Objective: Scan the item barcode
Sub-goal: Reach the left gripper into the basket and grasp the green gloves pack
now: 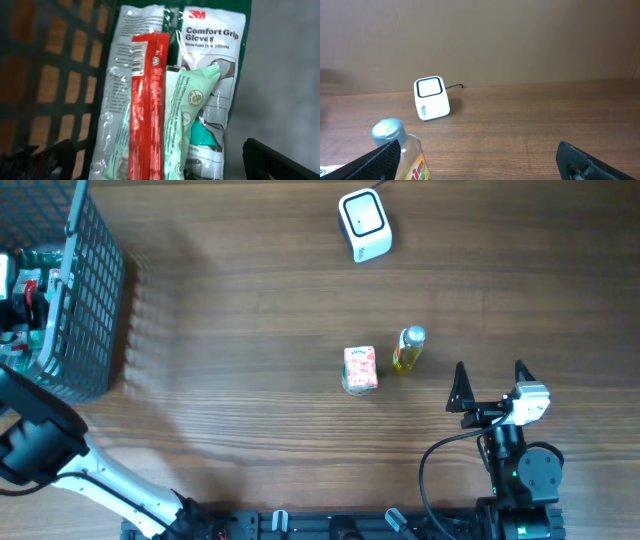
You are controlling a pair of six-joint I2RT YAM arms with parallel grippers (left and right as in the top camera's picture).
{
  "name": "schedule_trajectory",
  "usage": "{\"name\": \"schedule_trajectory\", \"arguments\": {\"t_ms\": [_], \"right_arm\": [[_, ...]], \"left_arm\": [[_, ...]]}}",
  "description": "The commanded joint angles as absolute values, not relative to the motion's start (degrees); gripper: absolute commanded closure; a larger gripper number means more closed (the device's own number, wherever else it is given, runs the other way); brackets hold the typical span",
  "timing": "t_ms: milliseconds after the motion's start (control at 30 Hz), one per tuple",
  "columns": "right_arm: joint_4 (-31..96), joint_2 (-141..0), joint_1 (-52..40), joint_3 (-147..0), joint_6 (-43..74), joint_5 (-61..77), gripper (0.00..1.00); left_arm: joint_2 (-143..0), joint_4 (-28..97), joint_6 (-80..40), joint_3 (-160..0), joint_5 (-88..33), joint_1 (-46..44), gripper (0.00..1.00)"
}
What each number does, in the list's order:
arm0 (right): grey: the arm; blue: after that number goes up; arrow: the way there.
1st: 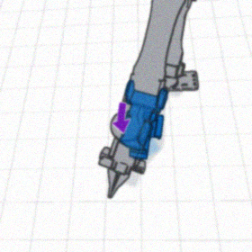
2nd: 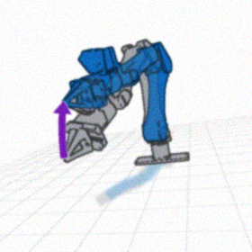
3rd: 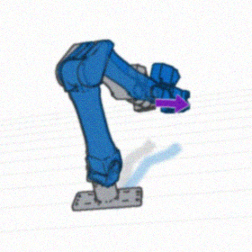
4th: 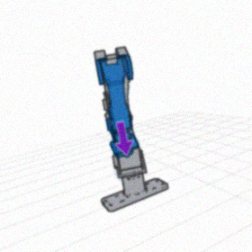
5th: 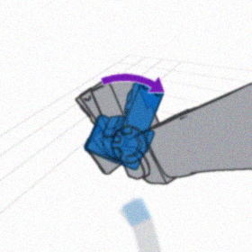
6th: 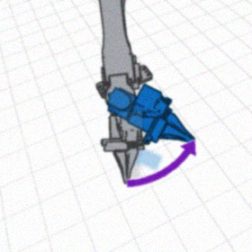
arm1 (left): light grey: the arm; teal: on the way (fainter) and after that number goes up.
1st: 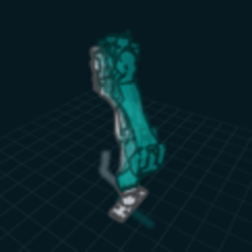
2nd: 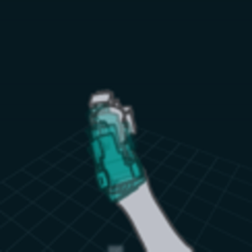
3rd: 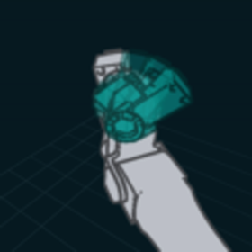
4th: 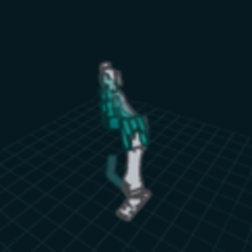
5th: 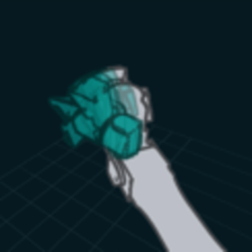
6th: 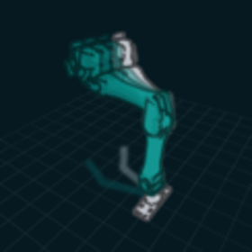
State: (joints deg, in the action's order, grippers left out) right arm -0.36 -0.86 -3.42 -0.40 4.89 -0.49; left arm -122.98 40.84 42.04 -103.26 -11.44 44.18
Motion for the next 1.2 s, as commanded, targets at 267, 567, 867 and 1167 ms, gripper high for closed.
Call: {"name": "schedule_trajectory", "arguments": {"t_ms": [267, 567, 867, 1167], "right_arm": [[-0.51, -0.8, -3.09, -0.3, 4.86, -1.26, 0.0], [-0.54, -0.8, -3.09, -0.3, 4.91, -1.26, 0.0], [-0.51, -0.8, -3.09, -0.3, 4.89, -1.26, 0.0], [-0.51, -0.8, -3.09, -0.3, 4.89, -1.26, 0.0]], "left_arm": [[-132.22, 38.37, 49.1, -103.83, -13.47, 43.62, 0.0], [-134.93, 38.22, 48.6, -103.55, -9.32, 43.53, 0.44], [-133.8, 37.8, 37.21, -103.63, -8.19, 43.16, 0.96], [-112.62, 32.64, 19.81, -103.63, -10.44, 39.24, 0.96]]}}
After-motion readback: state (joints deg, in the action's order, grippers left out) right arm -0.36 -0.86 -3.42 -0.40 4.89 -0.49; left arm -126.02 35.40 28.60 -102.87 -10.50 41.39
